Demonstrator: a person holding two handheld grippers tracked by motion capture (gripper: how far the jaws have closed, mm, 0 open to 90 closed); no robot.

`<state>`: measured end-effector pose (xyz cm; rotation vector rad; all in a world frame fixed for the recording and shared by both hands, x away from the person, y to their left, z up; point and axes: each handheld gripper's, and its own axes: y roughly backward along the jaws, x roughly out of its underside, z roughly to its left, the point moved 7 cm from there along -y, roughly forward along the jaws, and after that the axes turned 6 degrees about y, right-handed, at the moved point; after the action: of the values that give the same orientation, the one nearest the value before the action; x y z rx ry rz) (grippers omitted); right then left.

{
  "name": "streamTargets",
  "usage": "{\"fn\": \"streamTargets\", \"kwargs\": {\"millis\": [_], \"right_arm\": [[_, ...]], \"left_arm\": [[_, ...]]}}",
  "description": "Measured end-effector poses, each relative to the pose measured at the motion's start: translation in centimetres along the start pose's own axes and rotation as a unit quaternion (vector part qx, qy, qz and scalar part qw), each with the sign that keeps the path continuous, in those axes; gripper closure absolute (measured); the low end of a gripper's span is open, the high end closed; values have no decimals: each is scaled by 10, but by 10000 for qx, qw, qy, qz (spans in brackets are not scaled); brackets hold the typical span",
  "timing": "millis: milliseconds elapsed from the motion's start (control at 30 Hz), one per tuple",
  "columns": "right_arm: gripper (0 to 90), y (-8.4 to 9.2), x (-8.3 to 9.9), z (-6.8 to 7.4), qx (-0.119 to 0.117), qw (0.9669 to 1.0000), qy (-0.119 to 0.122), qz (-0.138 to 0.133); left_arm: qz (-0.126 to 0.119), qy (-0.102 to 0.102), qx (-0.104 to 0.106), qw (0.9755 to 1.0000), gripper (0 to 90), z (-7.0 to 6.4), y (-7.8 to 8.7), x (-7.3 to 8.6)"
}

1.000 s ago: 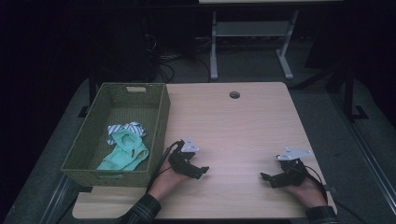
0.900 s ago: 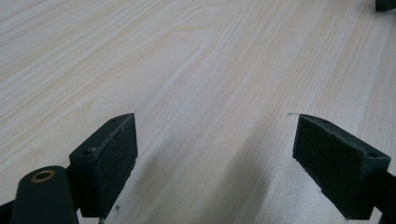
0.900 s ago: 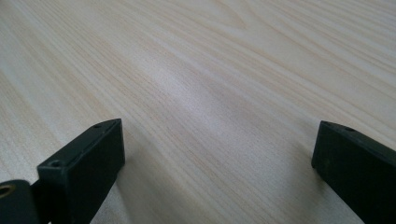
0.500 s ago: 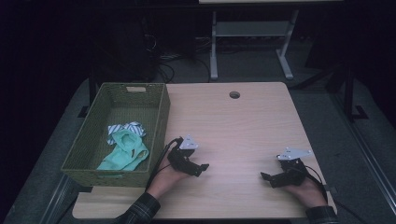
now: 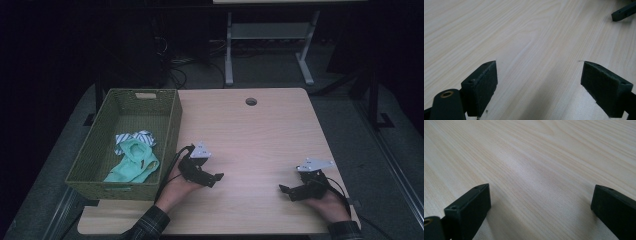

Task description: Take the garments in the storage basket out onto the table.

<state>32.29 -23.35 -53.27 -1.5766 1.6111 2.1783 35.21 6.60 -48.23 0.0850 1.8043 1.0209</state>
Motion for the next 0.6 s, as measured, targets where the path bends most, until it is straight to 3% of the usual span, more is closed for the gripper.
{"fn": "streamTargets", "kwargs": {"millis": [100, 600], "right_arm": [[24, 0, 0, 0, 1, 10000, -1, 1], [24, 0, 0, 0, 2, 10000, 1, 0]], "left_arm": [[-123, 16, -11, 9999, 134, 0, 4, -6], [-41, -94, 1, 9999, 133, -1, 10, -13]]}}
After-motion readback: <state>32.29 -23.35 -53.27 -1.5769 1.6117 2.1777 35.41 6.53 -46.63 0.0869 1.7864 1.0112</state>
